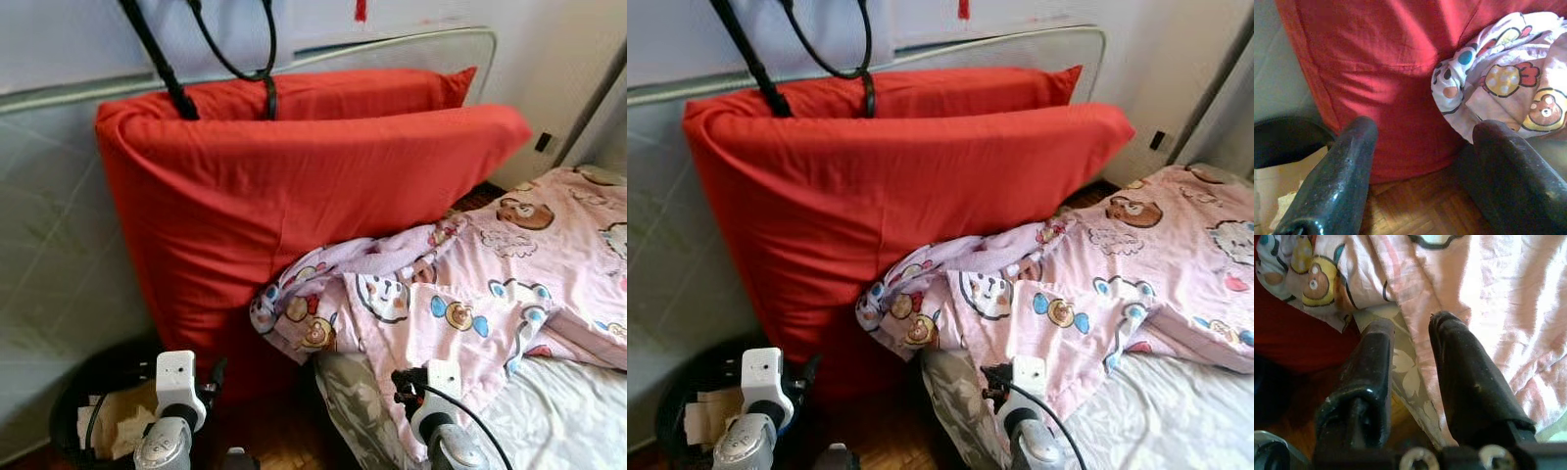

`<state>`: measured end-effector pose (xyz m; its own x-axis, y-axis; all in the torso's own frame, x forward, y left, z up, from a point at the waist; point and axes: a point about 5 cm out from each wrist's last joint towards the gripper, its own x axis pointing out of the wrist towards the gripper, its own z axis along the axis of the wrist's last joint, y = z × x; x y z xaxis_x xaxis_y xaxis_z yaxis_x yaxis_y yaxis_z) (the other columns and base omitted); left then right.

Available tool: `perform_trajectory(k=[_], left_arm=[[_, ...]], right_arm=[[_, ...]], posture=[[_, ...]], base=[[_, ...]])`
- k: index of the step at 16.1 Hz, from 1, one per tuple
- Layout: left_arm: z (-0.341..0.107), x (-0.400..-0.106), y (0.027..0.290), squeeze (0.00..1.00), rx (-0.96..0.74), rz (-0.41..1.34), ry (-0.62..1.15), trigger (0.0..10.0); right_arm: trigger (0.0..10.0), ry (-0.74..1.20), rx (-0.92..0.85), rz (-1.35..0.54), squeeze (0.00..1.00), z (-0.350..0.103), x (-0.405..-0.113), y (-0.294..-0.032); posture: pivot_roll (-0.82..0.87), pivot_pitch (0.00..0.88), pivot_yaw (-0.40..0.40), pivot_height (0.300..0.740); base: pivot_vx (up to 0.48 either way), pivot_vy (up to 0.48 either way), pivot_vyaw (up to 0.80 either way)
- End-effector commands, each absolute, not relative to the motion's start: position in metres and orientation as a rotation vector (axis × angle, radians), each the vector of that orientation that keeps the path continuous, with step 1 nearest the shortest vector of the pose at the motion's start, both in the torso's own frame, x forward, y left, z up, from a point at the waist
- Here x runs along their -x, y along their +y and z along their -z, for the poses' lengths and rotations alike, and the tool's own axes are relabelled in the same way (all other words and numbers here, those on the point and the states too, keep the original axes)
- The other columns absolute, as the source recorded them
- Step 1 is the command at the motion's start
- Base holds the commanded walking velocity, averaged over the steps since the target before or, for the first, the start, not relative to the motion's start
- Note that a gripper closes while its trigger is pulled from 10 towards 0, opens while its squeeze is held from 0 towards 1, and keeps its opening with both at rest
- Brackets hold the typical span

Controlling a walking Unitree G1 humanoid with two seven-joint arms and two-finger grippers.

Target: Clean up the room

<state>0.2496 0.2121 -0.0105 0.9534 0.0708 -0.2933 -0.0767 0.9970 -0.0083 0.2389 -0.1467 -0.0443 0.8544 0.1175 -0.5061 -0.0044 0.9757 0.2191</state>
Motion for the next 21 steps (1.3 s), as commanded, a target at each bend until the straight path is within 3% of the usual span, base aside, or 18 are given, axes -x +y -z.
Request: perform_trajectory(k=[1,21], left_arm=[[0.007,-0.254,0.213,0.00,0.018,-0.076,0.286,10.0],[0.003,-0.251,0.216,0.00,0.023,-0.089,0.253,10.0]], right_arm=[[10.0,0.553,-0.204,-0.081,0.00,0.044,-0.241,-0.143],[10.0,0.546,-0.185,-0.107,0.00,0.037,-0.252,-0.137]], posture=[[0.07,0.000,-0.063,0.652],[0.11,0.055,-0.093,0.627]], base=[[0.000,0.000,0.00],[0.000,0.000,0.00]])
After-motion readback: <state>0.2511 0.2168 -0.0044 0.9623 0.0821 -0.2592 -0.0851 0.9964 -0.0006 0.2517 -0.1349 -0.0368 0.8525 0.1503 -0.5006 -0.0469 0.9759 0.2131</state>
